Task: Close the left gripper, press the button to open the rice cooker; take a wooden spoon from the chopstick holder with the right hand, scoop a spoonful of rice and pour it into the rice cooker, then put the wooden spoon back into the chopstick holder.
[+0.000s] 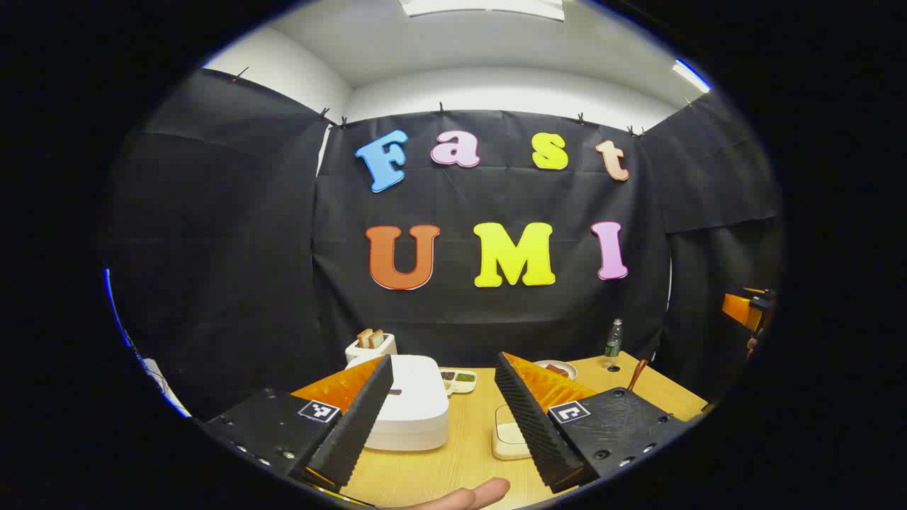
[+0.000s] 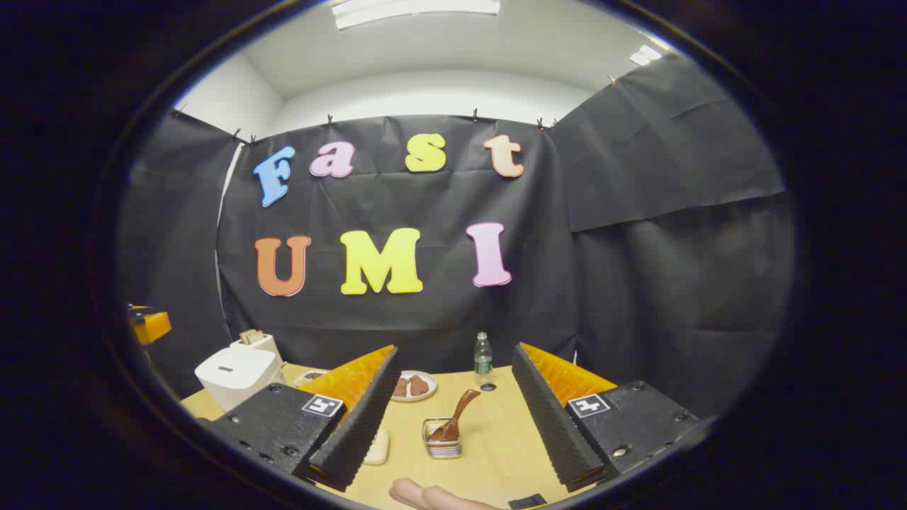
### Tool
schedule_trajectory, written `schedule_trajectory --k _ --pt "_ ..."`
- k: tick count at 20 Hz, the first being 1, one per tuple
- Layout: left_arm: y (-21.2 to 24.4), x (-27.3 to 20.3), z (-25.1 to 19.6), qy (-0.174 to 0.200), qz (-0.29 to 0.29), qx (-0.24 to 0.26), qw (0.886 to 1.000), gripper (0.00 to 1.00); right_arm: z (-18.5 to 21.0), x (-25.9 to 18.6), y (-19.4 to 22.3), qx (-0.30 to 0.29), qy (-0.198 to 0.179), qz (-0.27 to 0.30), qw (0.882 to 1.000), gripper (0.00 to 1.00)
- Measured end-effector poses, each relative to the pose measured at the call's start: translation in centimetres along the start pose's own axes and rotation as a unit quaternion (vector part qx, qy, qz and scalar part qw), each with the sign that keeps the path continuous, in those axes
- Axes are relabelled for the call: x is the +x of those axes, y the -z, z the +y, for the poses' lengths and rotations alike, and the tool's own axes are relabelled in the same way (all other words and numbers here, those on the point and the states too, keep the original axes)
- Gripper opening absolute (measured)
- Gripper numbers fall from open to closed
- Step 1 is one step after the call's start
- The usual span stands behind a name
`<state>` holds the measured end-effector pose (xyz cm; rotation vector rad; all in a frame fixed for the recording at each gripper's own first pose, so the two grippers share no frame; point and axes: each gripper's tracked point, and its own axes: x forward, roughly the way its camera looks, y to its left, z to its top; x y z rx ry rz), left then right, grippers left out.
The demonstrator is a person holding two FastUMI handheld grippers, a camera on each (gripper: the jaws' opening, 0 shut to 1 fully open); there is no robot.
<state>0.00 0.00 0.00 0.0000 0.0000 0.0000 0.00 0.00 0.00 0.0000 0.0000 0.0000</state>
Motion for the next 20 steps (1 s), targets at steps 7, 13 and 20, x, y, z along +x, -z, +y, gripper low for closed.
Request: schedule_trajectory --k 7,13,20 --pt "-0.5 0.0 -1.0 0.01 -0.007 -0.016 1.0 0.93 -1.7 0.3 0.5 -0.002 0.009 0.005 1.0 0.99" --pt "-0.6 0.8 0.1 -0.002 -0.011 -0.018 1.0 0.93 -1.4 0.0 -0.2 -0.005 0.002 -0.014 1.0 1.0" --pt "1.0 2.9 2.4 -0.02 0.013 -0.008 1.0 0.85 -0.9 1.5 0.2 -0.008 -0.002 -0.019 1.0 0.99"
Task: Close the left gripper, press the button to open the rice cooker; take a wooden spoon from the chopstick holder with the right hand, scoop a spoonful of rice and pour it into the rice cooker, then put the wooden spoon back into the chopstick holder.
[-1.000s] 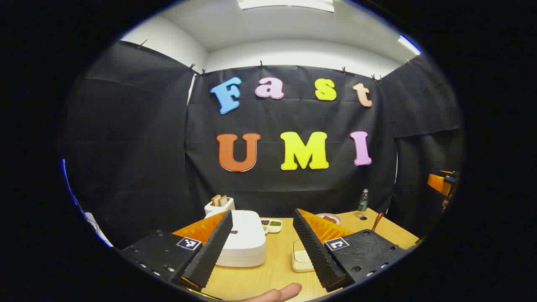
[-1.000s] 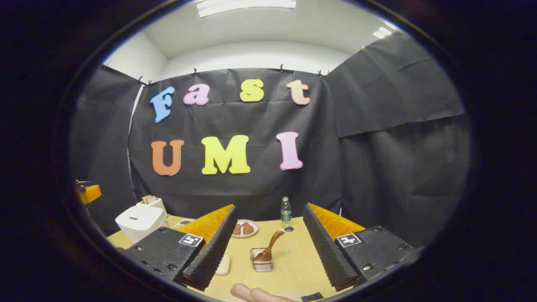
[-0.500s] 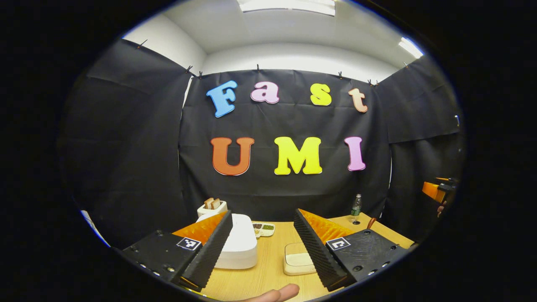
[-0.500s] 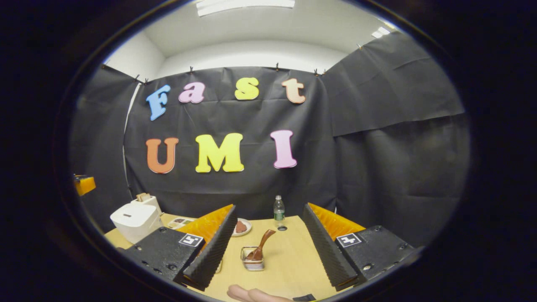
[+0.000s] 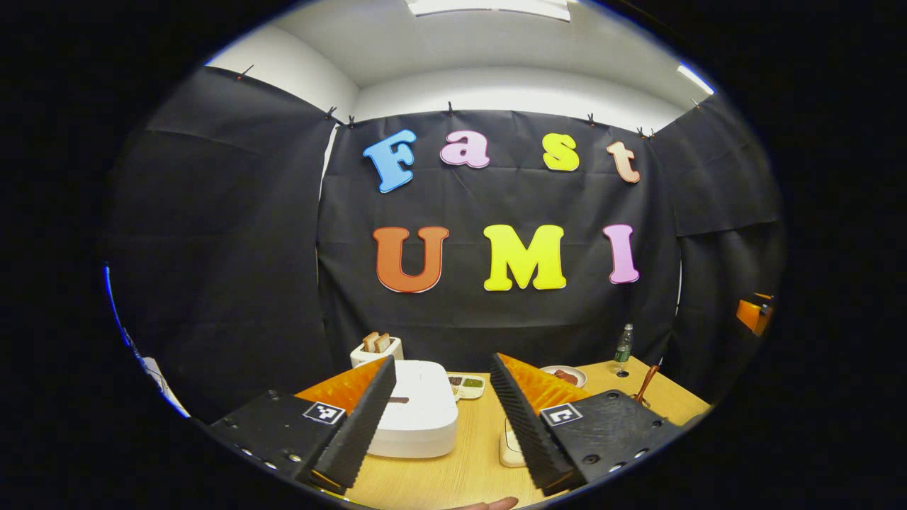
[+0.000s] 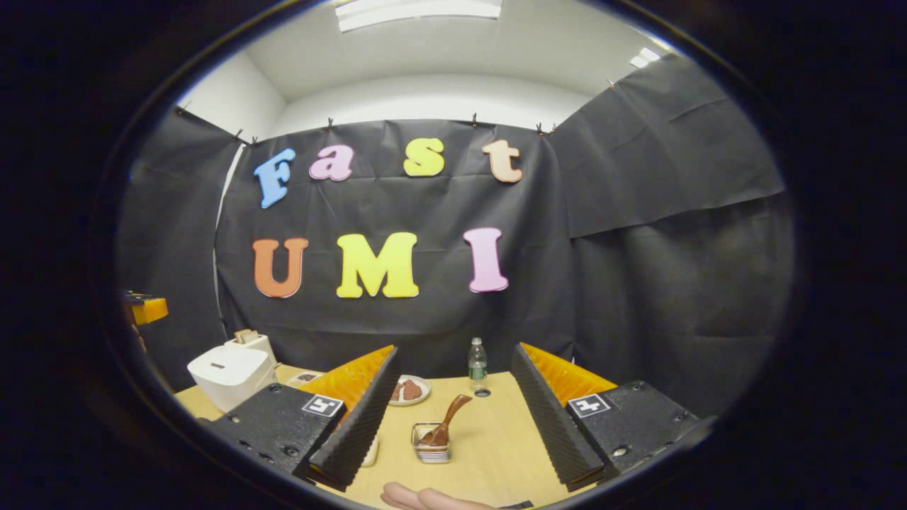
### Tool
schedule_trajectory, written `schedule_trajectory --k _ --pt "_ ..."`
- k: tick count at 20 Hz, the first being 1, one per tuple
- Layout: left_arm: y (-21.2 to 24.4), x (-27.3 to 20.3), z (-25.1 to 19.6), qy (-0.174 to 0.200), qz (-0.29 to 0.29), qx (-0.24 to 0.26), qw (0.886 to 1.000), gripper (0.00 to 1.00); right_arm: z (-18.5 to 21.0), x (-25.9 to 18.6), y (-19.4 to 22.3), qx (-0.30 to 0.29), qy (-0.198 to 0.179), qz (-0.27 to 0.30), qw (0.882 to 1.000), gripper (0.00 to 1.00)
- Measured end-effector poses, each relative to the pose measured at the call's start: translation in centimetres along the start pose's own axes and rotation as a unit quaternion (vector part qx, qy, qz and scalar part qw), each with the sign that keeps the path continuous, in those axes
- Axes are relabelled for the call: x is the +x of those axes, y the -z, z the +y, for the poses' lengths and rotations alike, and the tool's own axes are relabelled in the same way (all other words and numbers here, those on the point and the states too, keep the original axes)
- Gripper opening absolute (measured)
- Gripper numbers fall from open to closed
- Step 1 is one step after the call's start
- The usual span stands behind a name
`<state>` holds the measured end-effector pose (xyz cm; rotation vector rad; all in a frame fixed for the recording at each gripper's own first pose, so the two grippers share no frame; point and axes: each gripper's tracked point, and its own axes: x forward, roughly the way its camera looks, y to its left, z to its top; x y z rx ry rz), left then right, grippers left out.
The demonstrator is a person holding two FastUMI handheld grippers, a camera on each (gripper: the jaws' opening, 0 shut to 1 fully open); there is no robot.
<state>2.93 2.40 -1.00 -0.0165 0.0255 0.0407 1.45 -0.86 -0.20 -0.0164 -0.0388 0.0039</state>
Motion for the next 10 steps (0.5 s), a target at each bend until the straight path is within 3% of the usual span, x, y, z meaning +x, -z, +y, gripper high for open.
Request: schedule_trajectory --k 1,2,5,6,7,9,10 --pt "0.2 0.1 0.2 -0.003 0.006 0.007 1.0 0.72 0.1 0.4 0.3 0.0 -0.001 0.005 1.0 1.0" --pt "0.0 0.4 0.4 -0.006 0.003 0.017 1.0 0.7 0.4 0.8 0.4 0.0 -0.004 0.009 1.0 1.0" --pt "-0.5 1.3 0.7 -0.001 0.001 0.03 1.0 0.69 0.3 2.4 0.1 -0.004 0.006 0.015 1.0 1.0" --pt "-0.3 2.0 1.2 -0.01 0.003 0.022 1.0 0.77 0.6 2.5 0.1 -0.004 0.005 0.016 1.0 1.0" --pt "0.1 2.4 1.6 -0.014 0.013 0.014 1.0 0.26 1.0 2.7 0.0 -0.005 0.001 0.015 1.0 1.0" --pt "0.1 3.4 2.0 -0.018 0.017 0.011 1.0 0.3 1.4 3.0 -0.3 -0.009 -0.004 0.009 1.0 1.0" --pt "-0.1 4.1 2.4 -0.024 0.012 0.019 0.999 0.18 1.4 3.3 -0.2 -0.011 -0.003 0.006 1.0 1.0"
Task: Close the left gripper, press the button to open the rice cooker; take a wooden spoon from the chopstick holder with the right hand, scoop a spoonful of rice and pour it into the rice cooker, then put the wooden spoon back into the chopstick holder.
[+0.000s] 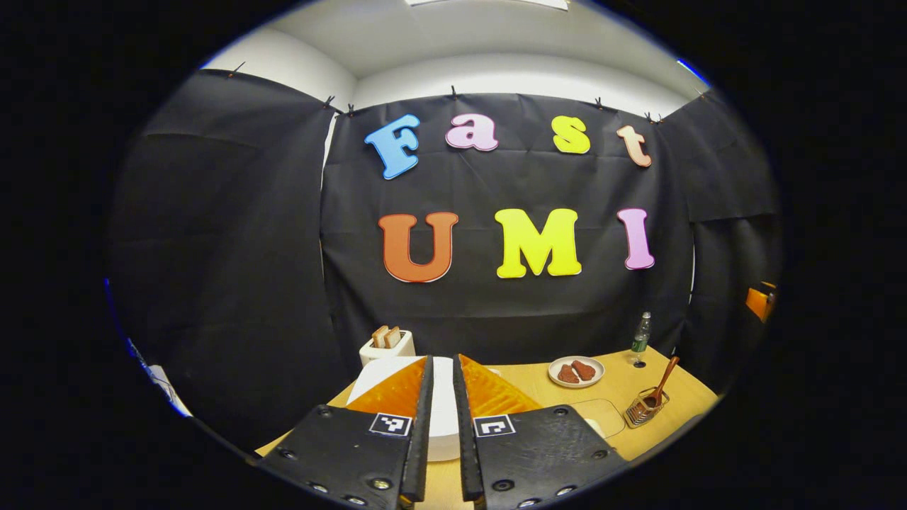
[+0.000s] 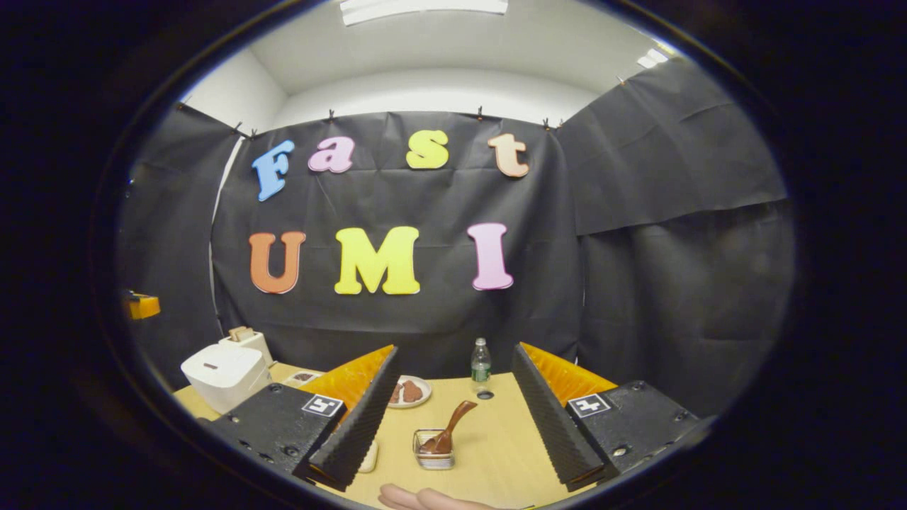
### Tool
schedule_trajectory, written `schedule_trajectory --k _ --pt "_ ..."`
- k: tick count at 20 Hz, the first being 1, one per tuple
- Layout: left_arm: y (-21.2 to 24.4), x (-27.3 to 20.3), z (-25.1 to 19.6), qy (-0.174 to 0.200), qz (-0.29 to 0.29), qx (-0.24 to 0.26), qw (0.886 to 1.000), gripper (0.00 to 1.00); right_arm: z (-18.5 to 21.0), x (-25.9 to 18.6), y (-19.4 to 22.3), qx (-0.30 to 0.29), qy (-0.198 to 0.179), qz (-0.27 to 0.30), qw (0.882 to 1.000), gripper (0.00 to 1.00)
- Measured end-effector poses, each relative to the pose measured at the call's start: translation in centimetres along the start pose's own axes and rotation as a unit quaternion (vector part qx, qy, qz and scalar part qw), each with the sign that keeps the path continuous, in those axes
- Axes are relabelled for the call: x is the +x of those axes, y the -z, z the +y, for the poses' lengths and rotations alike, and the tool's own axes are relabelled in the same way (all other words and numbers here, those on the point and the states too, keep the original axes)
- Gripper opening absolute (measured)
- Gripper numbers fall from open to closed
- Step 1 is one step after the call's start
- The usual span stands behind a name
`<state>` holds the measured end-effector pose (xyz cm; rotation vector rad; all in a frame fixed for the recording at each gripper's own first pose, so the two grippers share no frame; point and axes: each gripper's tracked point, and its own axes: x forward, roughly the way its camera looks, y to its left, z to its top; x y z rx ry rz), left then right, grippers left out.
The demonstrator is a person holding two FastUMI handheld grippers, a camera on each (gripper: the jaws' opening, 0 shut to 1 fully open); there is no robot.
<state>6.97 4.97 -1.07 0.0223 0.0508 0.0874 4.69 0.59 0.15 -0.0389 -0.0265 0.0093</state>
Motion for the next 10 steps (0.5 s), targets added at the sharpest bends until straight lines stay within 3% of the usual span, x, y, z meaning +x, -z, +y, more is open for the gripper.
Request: schedule_trajectory --k 4,6,10 --pt "1.5 2.5 -0.2 0.011 0.029 0.015 0.999 0.18 0.3 1.3 0.8 -0.002 -0.001 0.009 1.0 0.99" --pt "2.7 4.0 0.6 0.001 0.051 0.017 0.999 0.0 0.4 2.3 1.1 -0.004 -0.002 0.012 1.0 1.0" --pt "5.7 7.5 1.4 -0.009 0.09 0.039 0.995 0.0 0.3 4.4 3.0 -0.011 0.0 0.03 0.999 1.0"
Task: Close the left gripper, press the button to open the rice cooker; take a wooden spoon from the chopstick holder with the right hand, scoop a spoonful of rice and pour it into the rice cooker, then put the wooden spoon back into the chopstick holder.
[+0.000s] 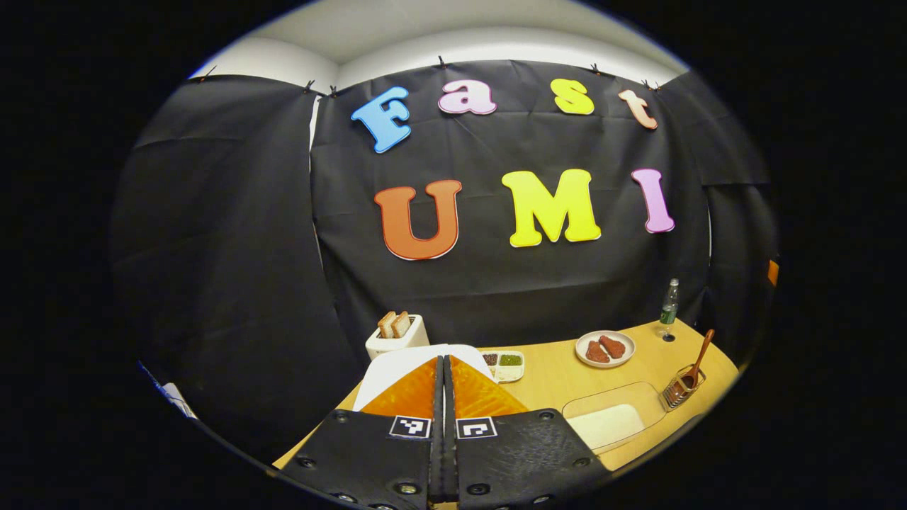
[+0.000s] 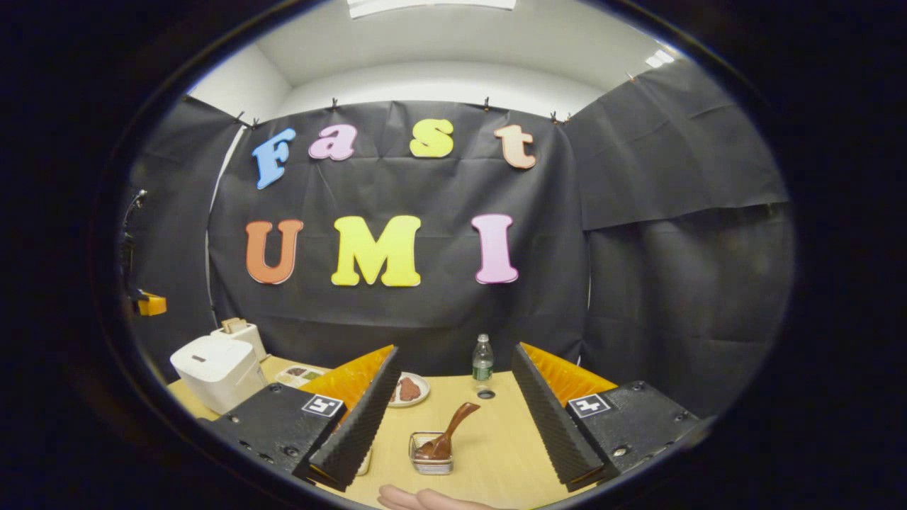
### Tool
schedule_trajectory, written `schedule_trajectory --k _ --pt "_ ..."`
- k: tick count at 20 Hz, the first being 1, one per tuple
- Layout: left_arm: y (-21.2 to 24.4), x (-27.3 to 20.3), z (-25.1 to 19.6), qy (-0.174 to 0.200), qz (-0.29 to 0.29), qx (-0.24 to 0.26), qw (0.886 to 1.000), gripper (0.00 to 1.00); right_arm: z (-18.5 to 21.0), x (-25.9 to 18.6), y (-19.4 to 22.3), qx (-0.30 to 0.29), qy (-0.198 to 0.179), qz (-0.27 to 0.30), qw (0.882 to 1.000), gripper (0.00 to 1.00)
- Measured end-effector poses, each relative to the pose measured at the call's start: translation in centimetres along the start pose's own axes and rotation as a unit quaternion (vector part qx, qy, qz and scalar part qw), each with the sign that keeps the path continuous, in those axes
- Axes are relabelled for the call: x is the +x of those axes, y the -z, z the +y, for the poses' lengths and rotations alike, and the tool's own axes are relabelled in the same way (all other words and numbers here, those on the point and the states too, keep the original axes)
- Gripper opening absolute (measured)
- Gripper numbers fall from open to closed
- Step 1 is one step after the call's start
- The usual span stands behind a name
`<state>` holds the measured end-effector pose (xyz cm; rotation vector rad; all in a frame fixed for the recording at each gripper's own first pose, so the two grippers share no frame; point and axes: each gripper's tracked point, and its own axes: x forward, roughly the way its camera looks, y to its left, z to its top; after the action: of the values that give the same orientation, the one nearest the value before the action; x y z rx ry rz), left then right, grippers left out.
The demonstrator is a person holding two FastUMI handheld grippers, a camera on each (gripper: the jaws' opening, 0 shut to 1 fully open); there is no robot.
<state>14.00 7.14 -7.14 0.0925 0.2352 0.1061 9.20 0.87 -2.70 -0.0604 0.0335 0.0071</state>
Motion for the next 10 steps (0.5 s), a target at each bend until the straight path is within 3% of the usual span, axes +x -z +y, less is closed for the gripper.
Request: schedule_trajectory --k 10 --pt "7.5 7.8 2.7 -0.021 0.129 -0.011 0.991 0.0 -0.1 4.1 3.7 -0.001 -0.009 0.037 0.999 1.0"
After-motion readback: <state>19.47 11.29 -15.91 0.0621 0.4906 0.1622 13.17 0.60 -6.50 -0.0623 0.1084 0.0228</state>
